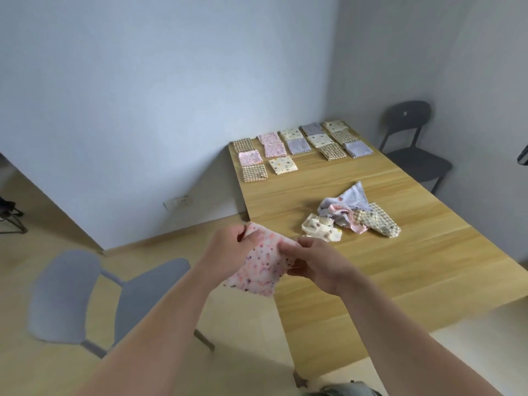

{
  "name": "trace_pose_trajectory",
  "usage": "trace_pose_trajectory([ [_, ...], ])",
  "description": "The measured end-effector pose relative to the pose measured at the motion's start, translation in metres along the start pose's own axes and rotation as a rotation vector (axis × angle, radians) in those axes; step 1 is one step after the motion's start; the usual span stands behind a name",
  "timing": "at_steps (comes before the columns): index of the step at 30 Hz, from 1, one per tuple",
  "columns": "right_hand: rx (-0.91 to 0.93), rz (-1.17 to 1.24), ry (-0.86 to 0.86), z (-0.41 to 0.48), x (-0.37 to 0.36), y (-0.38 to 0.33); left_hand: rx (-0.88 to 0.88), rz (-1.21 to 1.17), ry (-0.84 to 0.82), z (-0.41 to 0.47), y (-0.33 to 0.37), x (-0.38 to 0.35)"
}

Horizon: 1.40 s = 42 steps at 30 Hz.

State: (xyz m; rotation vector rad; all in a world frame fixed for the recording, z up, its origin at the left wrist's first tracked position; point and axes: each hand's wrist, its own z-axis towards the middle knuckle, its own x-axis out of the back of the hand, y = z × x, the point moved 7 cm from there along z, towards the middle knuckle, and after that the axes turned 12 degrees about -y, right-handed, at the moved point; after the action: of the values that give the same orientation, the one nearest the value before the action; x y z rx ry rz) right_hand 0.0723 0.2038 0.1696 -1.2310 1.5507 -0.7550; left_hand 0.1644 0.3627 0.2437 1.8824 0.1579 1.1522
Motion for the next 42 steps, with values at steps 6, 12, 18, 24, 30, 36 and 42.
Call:
trace_pose_trajectory([
  [6,-0.087,0.165,0.025,0.053,-0.038,0.021,0.119,-0.183,0.011,0.023,-0.057,0.041],
  [12,-0.018,0.320,0.243,0.131,0.005,0.003,0.182,-0.419,-0.228,0.123,-0.079,0.051],
  [18,0.046,0.432,0.443,0.212,0.067,-0.039,0.233,-0.434,-0.315,0.251,-0.073,0.079],
  [24,0.109,0.470,0.529,0.256,0.126,-0.097,0.111,-0.181,-0.329,0.380,-0.049,0.104],
  [30,0.106,0.391,0.818,0.284,0.209,-0.117,0.005,-0.176,-0.494,0.497,-0.020,0.058],
  [36,0.022,0.195,1.062,0.342,0.308,-0.133,-0.068,-0.061,-0.675,0.642,-0.001,-0.012],
  [42,-0.211,0.097,1.230,0.427,0.411,-0.130,-0.164,0.082,-0.815,0.801,-0.004,-0.086],
])
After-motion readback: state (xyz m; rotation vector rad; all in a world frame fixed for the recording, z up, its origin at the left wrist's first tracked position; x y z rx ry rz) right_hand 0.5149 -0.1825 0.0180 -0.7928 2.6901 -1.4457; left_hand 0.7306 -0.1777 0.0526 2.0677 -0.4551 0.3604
